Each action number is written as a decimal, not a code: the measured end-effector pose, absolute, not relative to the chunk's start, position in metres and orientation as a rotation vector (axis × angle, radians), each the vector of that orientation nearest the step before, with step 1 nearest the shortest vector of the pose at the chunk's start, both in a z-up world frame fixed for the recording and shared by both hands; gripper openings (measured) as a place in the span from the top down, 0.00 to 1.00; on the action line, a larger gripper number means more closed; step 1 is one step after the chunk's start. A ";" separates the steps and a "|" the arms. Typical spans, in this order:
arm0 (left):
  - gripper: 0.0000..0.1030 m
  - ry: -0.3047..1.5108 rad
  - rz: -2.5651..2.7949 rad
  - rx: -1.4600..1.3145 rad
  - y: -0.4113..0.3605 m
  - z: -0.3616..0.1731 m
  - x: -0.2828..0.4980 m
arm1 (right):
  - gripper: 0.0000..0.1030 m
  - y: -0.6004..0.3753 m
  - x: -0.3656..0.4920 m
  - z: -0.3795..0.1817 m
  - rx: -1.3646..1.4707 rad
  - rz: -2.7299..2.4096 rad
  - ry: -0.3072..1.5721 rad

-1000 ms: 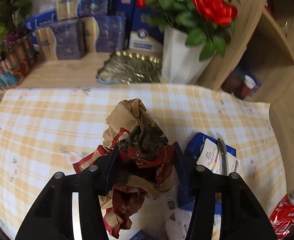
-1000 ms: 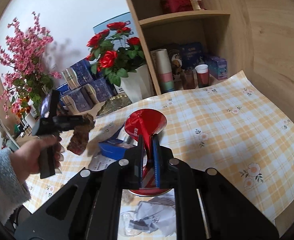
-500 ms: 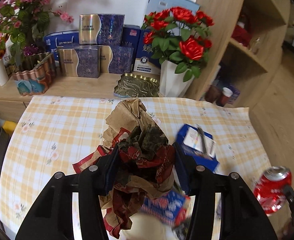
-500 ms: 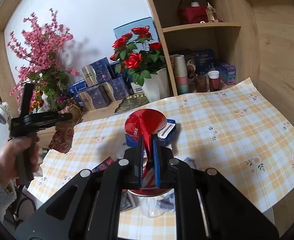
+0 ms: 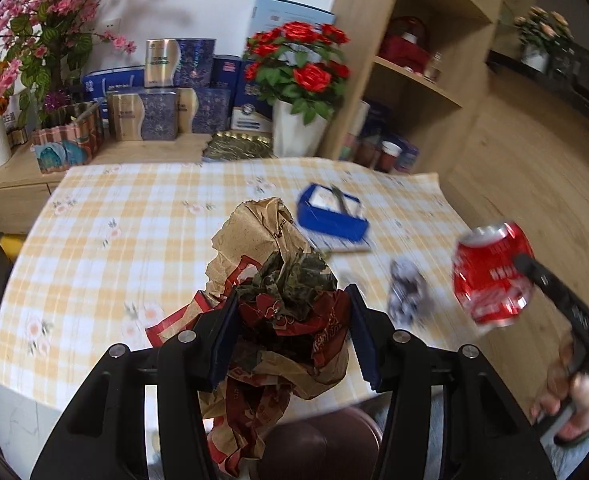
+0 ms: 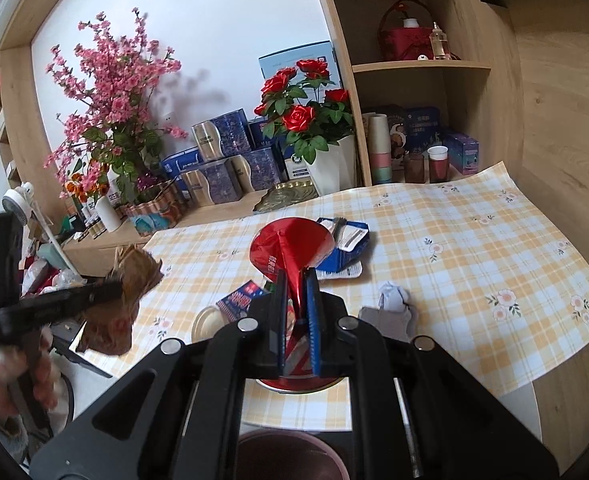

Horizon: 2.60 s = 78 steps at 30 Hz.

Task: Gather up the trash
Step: 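Carry the bag over the brown bin and open the left tool to drop it, then lower the red can into the brown bin and open the right tool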

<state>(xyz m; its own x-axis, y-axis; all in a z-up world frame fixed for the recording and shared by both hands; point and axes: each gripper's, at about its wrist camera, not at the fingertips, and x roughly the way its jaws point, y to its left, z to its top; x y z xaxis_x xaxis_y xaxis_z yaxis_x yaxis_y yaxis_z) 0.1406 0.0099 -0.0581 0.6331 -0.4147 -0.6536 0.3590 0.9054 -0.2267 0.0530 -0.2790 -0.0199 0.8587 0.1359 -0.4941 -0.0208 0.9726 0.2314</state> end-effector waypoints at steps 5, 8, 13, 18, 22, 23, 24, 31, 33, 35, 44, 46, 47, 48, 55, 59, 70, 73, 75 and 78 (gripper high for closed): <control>0.52 0.770 -0.507 -0.055 0.000 -0.074 0.089 | 0.88 -0.278 0.034 -0.023 0.223 0.085 0.536; 0.52 0.786 -0.548 -0.043 -0.008 -0.086 0.068 | 0.88 -0.279 0.022 -0.024 0.235 0.087 0.530; 0.52 0.841 -0.634 0.021 -0.027 -0.115 0.035 | 0.88 -0.281 0.005 -0.029 0.254 0.095 0.526; 0.51 0.932 -0.702 0.088 -0.045 -0.151 0.015 | 0.88 -0.280 -0.004 -0.038 0.242 0.108 0.535; 0.51 1.026 -0.747 0.133 -0.058 -0.184 0.008 | 0.88 -0.280 -0.010 -0.048 0.244 0.115 0.549; 0.51 1.053 -0.756 0.149 -0.061 -0.193 0.009 | 0.88 -0.282 -0.010 -0.051 0.248 0.117 0.553; 0.51 1.075 -0.761 0.157 -0.063 -0.200 0.011 | 0.88 -0.283 -0.011 -0.055 0.254 0.117 0.559; 0.50 1.259 -0.749 0.187 -0.080 -0.254 0.038 | 0.88 -0.294 -0.011 -0.081 0.293 0.118 0.604; 0.50 1.277 -0.740 0.252 -0.089 -0.270 0.042 | 0.88 -0.298 -0.012 -0.086 0.299 0.116 0.612; 0.50 1.310 -0.731 0.284 -0.096 -0.291 0.048 | 0.88 -0.301 -0.013 -0.091 0.302 0.111 0.619; 0.43 1.410 -0.762 0.312 -0.130 -0.344 0.054 | 0.88 -0.318 -0.021 -0.103 0.316 0.082 0.646; 0.28 1.417 -0.792 0.283 -0.133 -0.348 0.055 | 0.88 -0.320 -0.022 -0.105 0.318 0.076 0.652; 0.22 1.403 -0.788 0.282 -0.133 -0.346 0.055 | 0.88 -0.321 -0.022 -0.106 0.320 0.075 0.654; 0.20 1.369 -0.772 0.282 -0.131 -0.342 0.057 | 0.88 -0.321 -0.022 -0.106 0.321 0.071 0.655; 0.16 1.203 -0.711 0.076 -0.086 -0.283 0.066 | 0.88 -0.312 -0.024 -0.109 0.299 0.092 0.672; 0.10 1.039 -0.647 0.002 -0.046 -0.238 0.056 | 0.88 -0.298 -0.023 -0.117 0.268 0.134 0.705; 0.06 0.678 -0.378 -0.054 0.039 -0.178 0.009 | 0.88 -0.231 -0.011 -0.155 0.108 0.324 0.868; 0.06 0.649 -0.304 -0.081 0.050 -0.178 0.007 | 0.88 -0.208 -0.007 -0.167 0.038 0.373 0.900; 0.06 0.650 -0.263 -0.092 0.056 -0.180 0.006 | 0.88 -0.195 -0.005 -0.176 0.004 0.413 0.922; 0.06 0.659 -0.226 -0.132 0.064 -0.186 0.005 | 0.88 -0.177 -0.001 -0.192 -0.032 0.466 0.944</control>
<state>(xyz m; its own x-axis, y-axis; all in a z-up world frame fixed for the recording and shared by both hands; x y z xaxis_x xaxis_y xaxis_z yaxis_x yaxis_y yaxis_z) 0.0055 0.0639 -0.1861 0.7672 -0.2497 -0.5908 0.1660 0.9670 -0.1931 -0.0010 -0.1772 -0.1917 0.4947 0.3710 -0.7859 -0.3984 0.9005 0.1743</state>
